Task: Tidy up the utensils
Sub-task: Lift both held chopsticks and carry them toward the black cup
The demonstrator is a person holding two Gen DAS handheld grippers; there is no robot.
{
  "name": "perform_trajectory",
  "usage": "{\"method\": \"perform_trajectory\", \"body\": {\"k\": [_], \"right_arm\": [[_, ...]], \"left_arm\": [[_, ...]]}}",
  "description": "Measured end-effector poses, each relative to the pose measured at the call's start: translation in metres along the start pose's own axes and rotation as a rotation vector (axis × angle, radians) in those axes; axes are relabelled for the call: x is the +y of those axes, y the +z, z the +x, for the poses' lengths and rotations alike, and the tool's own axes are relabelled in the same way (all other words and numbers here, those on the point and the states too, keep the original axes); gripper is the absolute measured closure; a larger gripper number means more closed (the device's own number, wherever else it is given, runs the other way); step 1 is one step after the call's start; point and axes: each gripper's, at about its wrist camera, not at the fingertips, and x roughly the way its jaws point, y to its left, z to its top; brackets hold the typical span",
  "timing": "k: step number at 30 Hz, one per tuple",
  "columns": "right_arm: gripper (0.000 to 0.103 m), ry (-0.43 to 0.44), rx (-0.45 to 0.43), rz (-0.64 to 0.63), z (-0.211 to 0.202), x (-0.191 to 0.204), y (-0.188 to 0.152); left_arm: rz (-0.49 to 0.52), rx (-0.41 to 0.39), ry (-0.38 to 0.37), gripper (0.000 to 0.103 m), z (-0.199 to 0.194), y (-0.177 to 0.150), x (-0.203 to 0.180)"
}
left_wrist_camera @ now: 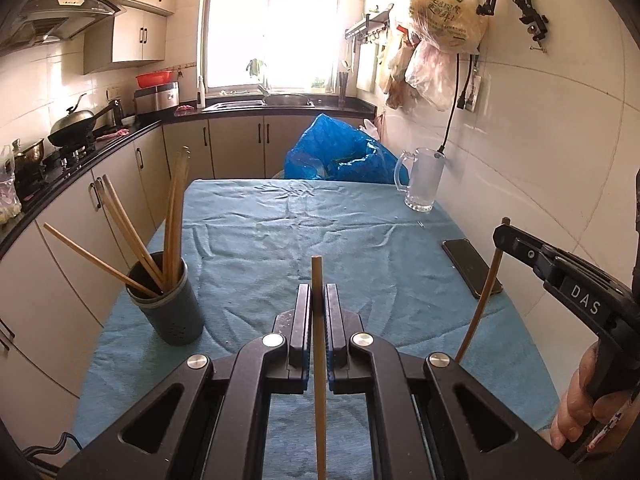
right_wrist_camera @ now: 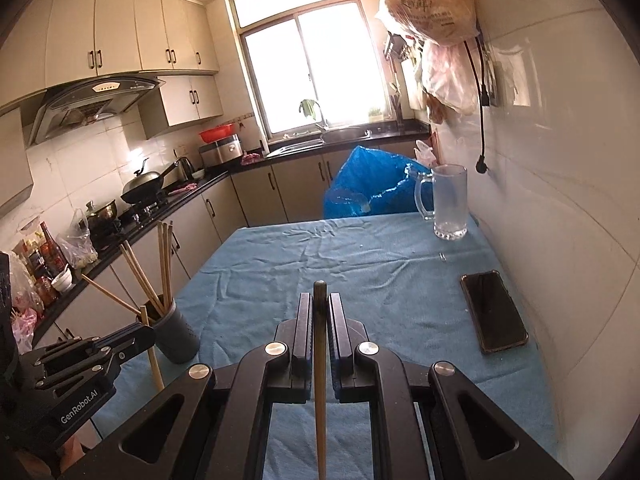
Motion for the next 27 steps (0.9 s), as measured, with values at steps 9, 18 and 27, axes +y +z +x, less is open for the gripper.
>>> {"method": "perform_trajectory", "body": {"k": [9,18,27], "right_arm": [[0.096,0.023,-0.014,-0.021,0.003,0.015,0.007],[0.096,0.06,-0.02,-0.047,0.009,0.033,0.016],[0.096,0.108,-0.01,-0.076,0.022,0.056,0.024]], "left_arm": [[-0.026,-0.022,0.024,0.098,-0.009,0.002,0.011],[-0.06,-0.04,0.045,0.098,-0.016,0.006,0.028],[-0.105,-0.046,0.018,0.098,-0.023,0.015,0.049]]}}
